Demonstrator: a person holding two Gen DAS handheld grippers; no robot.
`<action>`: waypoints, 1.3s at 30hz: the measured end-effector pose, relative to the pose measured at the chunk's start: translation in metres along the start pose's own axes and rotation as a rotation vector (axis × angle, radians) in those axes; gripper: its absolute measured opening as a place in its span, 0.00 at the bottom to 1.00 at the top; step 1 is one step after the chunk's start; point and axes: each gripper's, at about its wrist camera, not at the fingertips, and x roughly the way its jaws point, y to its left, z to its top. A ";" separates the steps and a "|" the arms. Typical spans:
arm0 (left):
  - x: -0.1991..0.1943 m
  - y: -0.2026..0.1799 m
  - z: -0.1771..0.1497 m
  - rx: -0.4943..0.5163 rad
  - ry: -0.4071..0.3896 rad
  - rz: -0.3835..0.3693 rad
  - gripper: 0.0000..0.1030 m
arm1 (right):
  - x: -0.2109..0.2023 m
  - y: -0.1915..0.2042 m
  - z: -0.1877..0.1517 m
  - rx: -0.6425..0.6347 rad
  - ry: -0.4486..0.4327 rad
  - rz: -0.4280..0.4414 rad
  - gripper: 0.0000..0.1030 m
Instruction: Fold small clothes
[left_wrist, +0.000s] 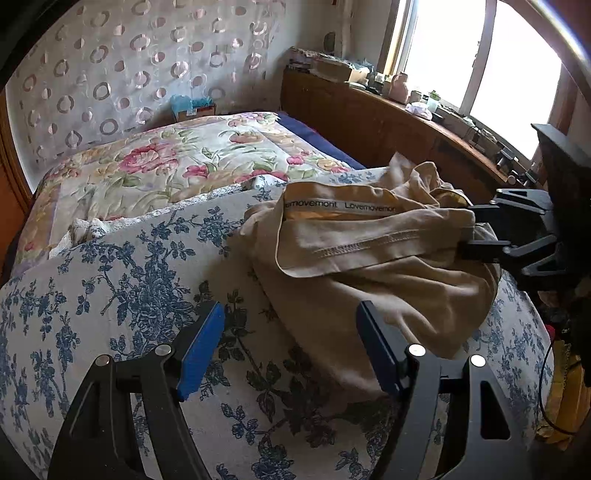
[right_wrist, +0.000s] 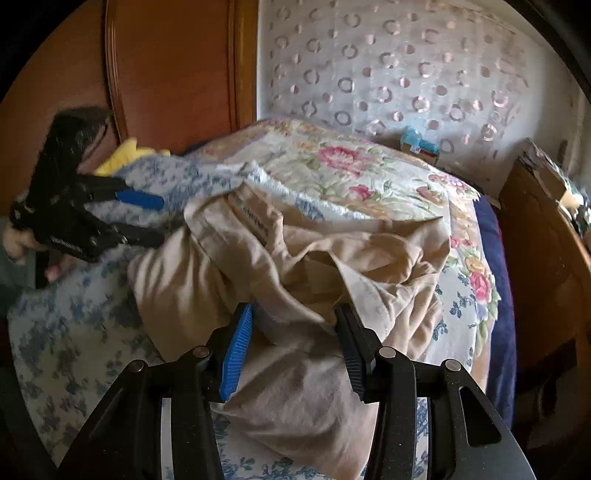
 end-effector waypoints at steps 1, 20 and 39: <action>0.000 -0.001 0.001 0.003 0.000 0.001 0.72 | 0.003 -0.006 0.002 -0.009 0.014 -0.007 0.47; 0.032 0.004 0.042 0.050 0.004 0.025 0.72 | 0.022 -0.095 0.090 0.188 -0.050 -0.217 0.32; 0.048 0.001 0.039 0.099 0.052 -0.060 0.26 | 0.025 -0.119 0.059 0.262 -0.044 0.012 0.33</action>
